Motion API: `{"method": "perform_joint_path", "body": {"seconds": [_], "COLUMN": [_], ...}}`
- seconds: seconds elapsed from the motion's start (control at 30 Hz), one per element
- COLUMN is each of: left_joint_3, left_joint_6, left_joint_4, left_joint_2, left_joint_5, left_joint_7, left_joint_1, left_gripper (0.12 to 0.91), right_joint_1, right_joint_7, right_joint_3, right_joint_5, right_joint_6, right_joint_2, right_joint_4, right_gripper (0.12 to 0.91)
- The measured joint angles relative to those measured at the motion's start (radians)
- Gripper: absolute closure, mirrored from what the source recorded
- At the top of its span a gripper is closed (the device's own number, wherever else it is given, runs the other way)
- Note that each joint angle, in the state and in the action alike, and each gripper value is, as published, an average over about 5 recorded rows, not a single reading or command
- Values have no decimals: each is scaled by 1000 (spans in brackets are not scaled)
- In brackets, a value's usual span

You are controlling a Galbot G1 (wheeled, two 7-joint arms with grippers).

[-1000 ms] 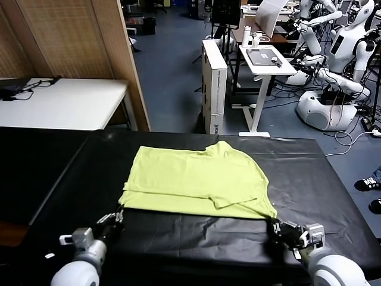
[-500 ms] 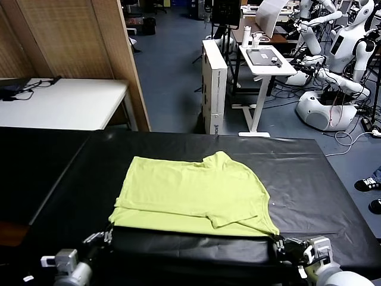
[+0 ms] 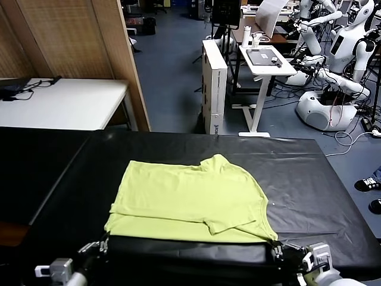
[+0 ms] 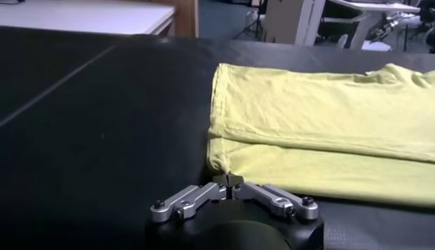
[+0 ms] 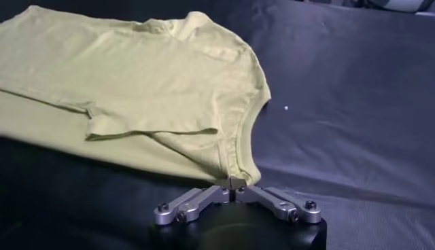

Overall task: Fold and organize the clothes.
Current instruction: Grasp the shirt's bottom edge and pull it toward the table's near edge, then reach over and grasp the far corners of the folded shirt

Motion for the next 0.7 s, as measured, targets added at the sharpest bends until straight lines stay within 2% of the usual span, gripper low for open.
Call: {"method": "perform_joint_path", "body": {"seconds": [0.07,0.13,0.23,0.3,0.43,0.7], "left_joint_3": [-6,-12,-21,-29,-41,7], "left_joint_6": [13,25,37,45,62,115], "left_joint_4": [-8,-17,-30,-39,-45,26], "left_joint_2": [1,2,2,1,6,39], "left_joint_5": [0,0,-1,-1,-26,-168], "left_joint_7": [-1,-3,-6,-6,-1,-34], "left_joint_1": [7,13,13,5,-32,-246], "left_gripper": [456,323,178,137,124,123], "right_joint_1": [0,10,45,84,211,587], "right_joint_7": [-3,-8,-27,-43,-63,-87], "right_joint_3": [10,20,32,33,5,-162], "right_joint_5": [11,29,60,75,99,149], "right_joint_6": [0,0,0,0,0,0], "right_joint_2": [2,1,-8,-19,-50,-102], "right_joint_4": [9,13,6,-10,-81,-324], "right_gripper": [139,124,119,119,118,118]}}
